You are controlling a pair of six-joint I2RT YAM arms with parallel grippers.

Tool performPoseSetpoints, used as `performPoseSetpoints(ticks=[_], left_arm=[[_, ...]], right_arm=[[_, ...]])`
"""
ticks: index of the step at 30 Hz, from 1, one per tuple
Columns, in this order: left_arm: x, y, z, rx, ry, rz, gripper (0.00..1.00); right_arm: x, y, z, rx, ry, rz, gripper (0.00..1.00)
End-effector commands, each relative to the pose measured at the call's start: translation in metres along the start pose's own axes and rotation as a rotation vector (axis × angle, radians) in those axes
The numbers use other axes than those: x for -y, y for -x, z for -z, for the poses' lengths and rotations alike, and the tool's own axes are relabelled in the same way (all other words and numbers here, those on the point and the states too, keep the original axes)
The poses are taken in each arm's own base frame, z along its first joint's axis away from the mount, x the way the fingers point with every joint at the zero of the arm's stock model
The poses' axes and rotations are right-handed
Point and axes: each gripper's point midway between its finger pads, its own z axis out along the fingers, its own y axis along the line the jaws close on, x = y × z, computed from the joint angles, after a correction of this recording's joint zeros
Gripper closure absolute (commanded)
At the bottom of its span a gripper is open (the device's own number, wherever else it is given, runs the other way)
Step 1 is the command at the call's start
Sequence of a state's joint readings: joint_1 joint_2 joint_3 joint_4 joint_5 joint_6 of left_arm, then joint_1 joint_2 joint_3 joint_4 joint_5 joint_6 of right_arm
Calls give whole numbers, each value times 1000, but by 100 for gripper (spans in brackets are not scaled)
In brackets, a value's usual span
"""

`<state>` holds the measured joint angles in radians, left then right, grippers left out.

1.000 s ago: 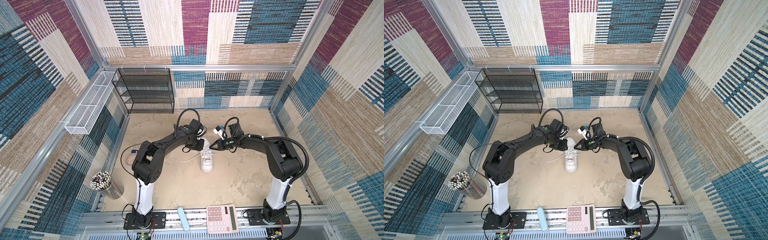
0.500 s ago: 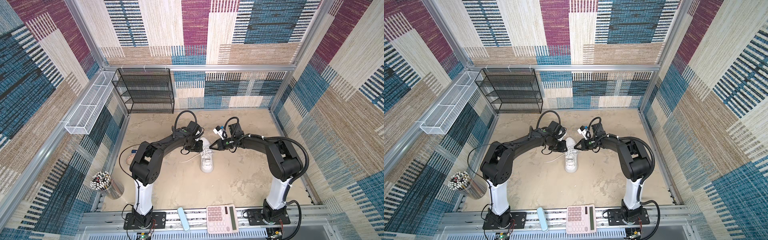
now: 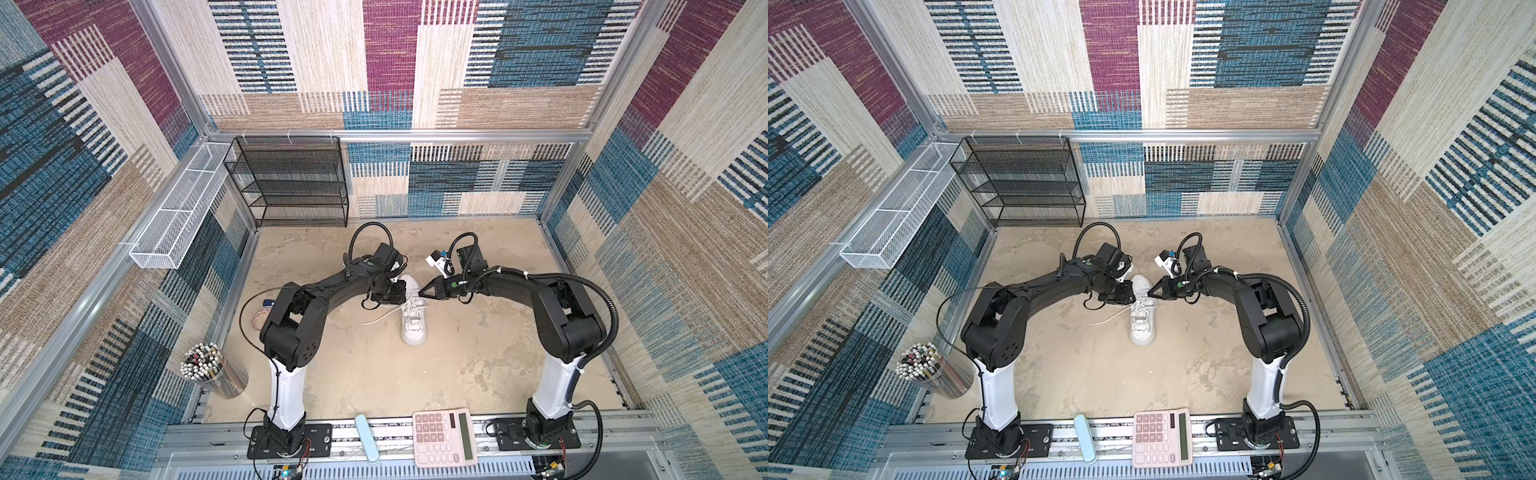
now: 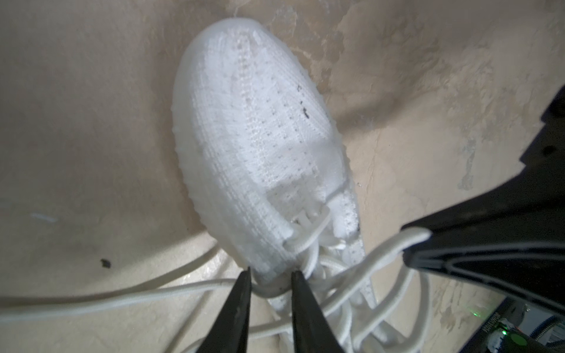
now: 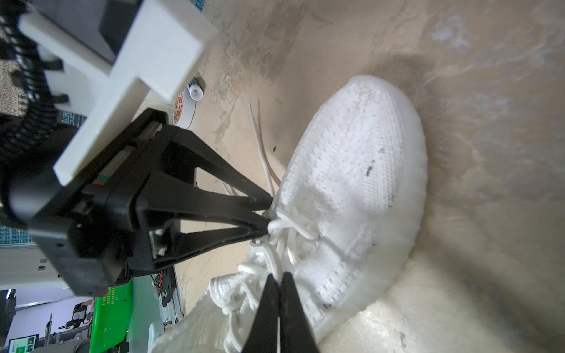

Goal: Tie the shoes

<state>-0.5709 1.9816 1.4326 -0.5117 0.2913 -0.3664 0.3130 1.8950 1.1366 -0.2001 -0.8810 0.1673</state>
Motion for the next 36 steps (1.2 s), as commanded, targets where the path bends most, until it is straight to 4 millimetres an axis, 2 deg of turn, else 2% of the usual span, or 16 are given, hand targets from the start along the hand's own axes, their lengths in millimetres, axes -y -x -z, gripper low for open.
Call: performPoseSetpoints(ticks=[1,5,9,19,28,36], left_arm=[[0,0,4,8,5,1,74],[1,-2,4,5,-3,0,74],[3,-1,2,5,-19,5,79],[5,3,7,30,-20,-2,97],[7,9,20,43,-1,-31,99],[6,5,30,42,15,-62,100]], right_arm=[[-1,3,0,6,4,15,100],[-1,2,0,6,4,14,100],[-1,2,-1,5,6,16,100],[-2,2,0,3,8,18,100],[-2,7,-1,18,10,9,100],[-4,14,-2,26,25,7,100]])
